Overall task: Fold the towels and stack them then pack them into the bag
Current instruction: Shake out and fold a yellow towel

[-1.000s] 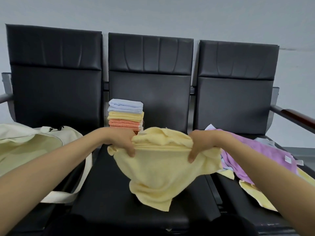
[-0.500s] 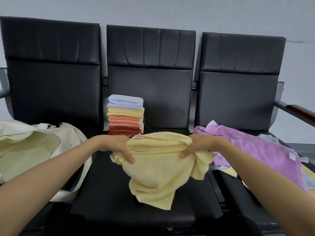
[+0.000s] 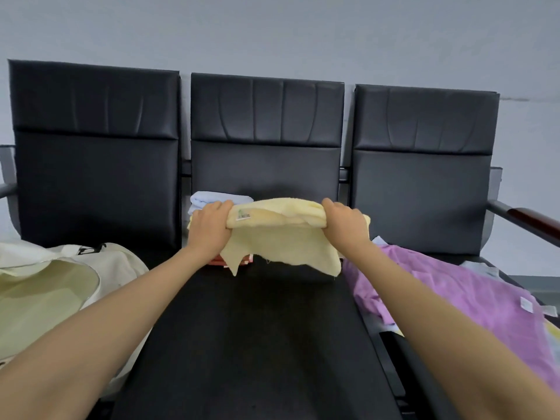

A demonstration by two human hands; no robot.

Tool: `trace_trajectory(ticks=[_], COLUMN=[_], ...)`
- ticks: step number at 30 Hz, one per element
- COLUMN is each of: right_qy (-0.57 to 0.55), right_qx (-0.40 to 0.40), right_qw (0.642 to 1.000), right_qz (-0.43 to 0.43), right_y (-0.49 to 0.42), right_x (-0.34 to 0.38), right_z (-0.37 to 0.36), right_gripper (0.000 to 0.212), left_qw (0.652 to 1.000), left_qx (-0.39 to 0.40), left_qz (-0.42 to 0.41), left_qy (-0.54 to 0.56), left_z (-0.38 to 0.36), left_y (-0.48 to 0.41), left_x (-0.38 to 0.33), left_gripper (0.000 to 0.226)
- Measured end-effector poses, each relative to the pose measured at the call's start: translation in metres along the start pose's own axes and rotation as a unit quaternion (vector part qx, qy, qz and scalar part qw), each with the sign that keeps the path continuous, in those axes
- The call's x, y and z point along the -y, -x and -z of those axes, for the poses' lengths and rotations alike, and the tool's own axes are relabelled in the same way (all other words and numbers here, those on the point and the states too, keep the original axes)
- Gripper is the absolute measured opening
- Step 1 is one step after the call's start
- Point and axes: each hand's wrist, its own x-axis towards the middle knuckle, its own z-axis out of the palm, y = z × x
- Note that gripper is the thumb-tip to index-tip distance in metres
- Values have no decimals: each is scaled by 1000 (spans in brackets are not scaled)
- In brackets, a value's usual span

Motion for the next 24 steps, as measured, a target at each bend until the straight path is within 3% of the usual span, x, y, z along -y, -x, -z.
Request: trace_trajectory(ticks=[2,4,9,13,16,20,22,24], right_qy=[26,46,46,49,14,-48,-80,-122], right_qx=[11,62,308,491,562,598,593,568], right_qw=[999,997,950,867,824,800,801,814], right_qz=[15,19,5,73,63,32,24,2], right_y=[5,16,60,94,108,108,104,104], right_x=[0,0,6,9,5,-6,-11,-14], right_z=[1,-5,-23,-41,-50,-57,-61,-65], right_gripper=[19,22,47,64,62,80,81,71], left_qw=[1000,995,949,866,805,755,766,790], left_qx=[10,72,282,490,588,644,629,596], left_qz=[-10,-16,-13,24,47,76,82,98], left_qy=[19,60,137,96,66,97,104,101], left_z=[-5,-12,-28,-33,-35,-35,-33,-35], left_y=[6,20,69,107,126,130,126,122], left_x=[4,10,21,17,18,27,26,25], left_gripper=[10,9,16,32,50,85,91,78])
